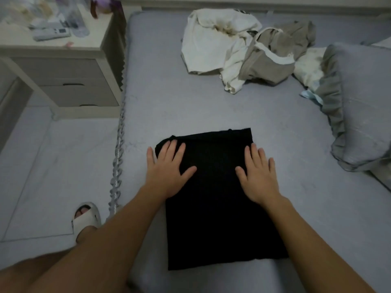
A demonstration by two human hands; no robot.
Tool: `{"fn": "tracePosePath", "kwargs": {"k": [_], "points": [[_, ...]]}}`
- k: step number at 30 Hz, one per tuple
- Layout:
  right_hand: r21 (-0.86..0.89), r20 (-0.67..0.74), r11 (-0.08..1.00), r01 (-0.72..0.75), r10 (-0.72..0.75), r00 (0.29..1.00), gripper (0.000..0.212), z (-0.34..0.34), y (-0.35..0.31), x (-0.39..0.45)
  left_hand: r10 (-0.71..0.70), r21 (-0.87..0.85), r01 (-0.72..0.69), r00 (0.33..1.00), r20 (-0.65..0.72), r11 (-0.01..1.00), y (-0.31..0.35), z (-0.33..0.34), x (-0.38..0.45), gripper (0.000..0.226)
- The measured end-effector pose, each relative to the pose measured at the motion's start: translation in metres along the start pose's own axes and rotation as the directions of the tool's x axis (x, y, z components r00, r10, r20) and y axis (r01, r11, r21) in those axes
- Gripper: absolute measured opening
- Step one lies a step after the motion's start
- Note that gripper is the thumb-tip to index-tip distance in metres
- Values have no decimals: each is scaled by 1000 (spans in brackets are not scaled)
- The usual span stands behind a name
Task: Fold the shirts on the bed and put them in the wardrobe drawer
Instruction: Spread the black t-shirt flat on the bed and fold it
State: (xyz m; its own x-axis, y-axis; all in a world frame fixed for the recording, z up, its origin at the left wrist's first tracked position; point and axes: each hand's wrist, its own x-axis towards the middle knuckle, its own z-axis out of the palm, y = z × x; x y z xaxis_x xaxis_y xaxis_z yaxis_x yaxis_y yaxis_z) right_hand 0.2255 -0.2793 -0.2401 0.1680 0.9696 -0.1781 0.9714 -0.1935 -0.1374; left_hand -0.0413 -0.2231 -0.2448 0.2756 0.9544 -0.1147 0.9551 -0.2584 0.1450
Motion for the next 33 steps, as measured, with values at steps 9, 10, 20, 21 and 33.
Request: {"fn": "tracePosePath", "kwargs": {"k": [9, 10, 20, 21, 33], "points": [[507, -135, 860, 55, 17, 991, 63, 11, 23, -144, -405, -461, 379, 913, 46, 803, 45, 0, -144, 86], [576, -154, 816, 52, 45, 987, 61, 12, 22, -157, -475, -558, 458, 871, 125, 692, 44, -3, -153, 85], [862, 442, 136, -488, 271, 855, 22, -21, 15, -182, -264, -718, 693, 683, 681, -56, 42, -23, -188, 25], [866, 437, 138, -480, 259, 862, 22, -25, 17, -188, -256, -706, 702, 668, 699, -97, 40, -26, -192, 24], [933, 360, 30, -359, -22, 933, 30, -107, 11, -235, 48, -809, 571, 820, 571, -141, 17, -120, -233, 34]]}}
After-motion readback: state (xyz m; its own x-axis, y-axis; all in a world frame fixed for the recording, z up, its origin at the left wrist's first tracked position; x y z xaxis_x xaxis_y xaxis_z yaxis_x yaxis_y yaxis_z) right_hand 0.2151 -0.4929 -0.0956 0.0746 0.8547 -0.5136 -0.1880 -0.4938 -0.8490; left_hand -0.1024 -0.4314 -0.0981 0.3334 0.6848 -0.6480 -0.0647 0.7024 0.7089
